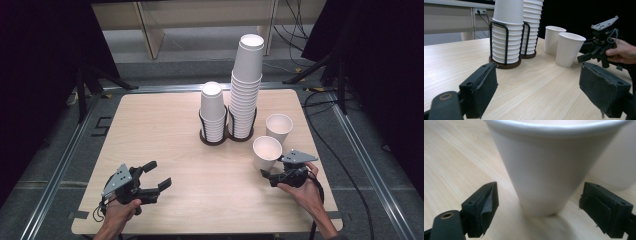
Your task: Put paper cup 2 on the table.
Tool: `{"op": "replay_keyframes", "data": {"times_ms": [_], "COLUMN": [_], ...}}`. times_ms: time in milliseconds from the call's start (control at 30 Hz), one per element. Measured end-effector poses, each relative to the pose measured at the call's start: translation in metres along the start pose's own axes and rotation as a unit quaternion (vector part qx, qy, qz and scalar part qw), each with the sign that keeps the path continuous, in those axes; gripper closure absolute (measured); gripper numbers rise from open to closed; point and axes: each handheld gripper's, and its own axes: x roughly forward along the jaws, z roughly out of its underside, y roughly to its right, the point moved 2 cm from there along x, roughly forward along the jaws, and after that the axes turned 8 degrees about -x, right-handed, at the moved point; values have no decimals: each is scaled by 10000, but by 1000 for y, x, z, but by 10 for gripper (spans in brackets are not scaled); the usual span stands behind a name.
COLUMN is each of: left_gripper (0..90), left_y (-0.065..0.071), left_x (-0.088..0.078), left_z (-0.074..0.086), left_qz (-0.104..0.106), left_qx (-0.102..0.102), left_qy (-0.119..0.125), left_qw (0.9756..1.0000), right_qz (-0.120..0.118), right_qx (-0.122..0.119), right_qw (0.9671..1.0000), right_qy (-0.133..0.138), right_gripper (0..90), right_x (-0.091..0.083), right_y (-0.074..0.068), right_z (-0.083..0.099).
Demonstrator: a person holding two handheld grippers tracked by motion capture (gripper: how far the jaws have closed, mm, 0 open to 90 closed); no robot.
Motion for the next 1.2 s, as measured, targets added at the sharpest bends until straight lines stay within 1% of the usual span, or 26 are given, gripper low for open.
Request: {"op": "replay_keyframes", "data": {"times_ms": [100,167,200,233,300,333,367,400,433,467,500,533,600,633,667,767,800,833,867,900,933,967,1033,1133,1167,1200], "left_gripper": [144,144,144,144,144,144,144,144,144,144,144,145,145,145,145,146,146,146,146,146,147,146,146,146,146,147], "left_y": [0,0,0,-1,-1,-1,-1,-1,-1,-1,0,0,1,2,3,6,6,7,7,7,7,7,7,7,7,7], "left_x": [0,-1,-1,-1,-2,-2,0,-2,-3,-2,-3,-3,-3,-2,-3,-7,-8,-7,-8,-8,-9,-10,-8,-8,-5,-6], "left_z": [0,0,1,1,2,3,4,4,5,6,7,8,10,11,12,14,15,16,16,17,17,18,20,22,23,23], "left_qz": [-2,-5,-15,-33,-54,-31,32,-72,-79,-77,-99,-129,-188,-146,-162,-285,-275,-201,-214,-221,-239,-281,-265,-296,-225,-217], "left_qx": [37,8,2,22,53,51,51,90,118,126,201,259,530,567,623,875,876,865,878,883,900,912,860,897,855,877], "left_qy": [-32,-23,-28,-55,-117,-111,-58,-191,-225,-234,-295,-331,-360,-339,-384,-624,-663,-559,-584,-605,-665,-746,-731,-904,-805,-845], "left_qw": [10000,10000,10000,10000,9999,9999,10000,9998,9996,9996,9993,9990,9978,9977,9972,9938,9936,9945,9942,9940,9934,9926,9933,9914,9928,9923], "right_qz": [-37,-9,56,77,100,55,48,-1,18,22,17,-49,10,7,-5,-69,-162,-141,-215,-183,-296,-300,-329,-274,-246,-312], "right_qx": [198,271,390,454,342,520,392,458,397,463,369,416,407,318,346,338,576,355,367,456,425,408,388,398,336,345], "right_qw": [9998,9996,9991,9989,9993,9986,9992,9989,9991,9987,9992,9989,9989,9991,9989,9986,9968,9982,9978,9968,9968,9969,9968,9966,9969,9968], "right_qy": [-67,-117,-172,-123,-85,-121,-69,-112,-126,-228,-170,-212,-226,-264,-305,-389,-522,-471,-512,-630,-616,-602,-617,-672,-667,-654], "right_gripper": [157,160,158,158,158,158,160,161,161,162,162,163,163,163,162,162,163,163,163,161,161,161,159,159,159,159], "right_x": [-7,-14,-19,-20,-26,-29,-31,-33,-35,-38,-39,-41,-45,-47,-48,-51,-53,-52,-53,-54,-55,-55,-57,-60,-60,-59], "right_y": [-3,-4,-6,-7,-9,-13,-15,-19,-22,-26,-27,-31,-33,-34,-36,-41,-47,-46,-47,-51,-52,-54,-56,-61,-62,-63], "right_z": [3,5,5,5,5,6,6,6,7,8,9,10,12,13,14,19,20,22,23,25,26,27,28,29,29,29]}}
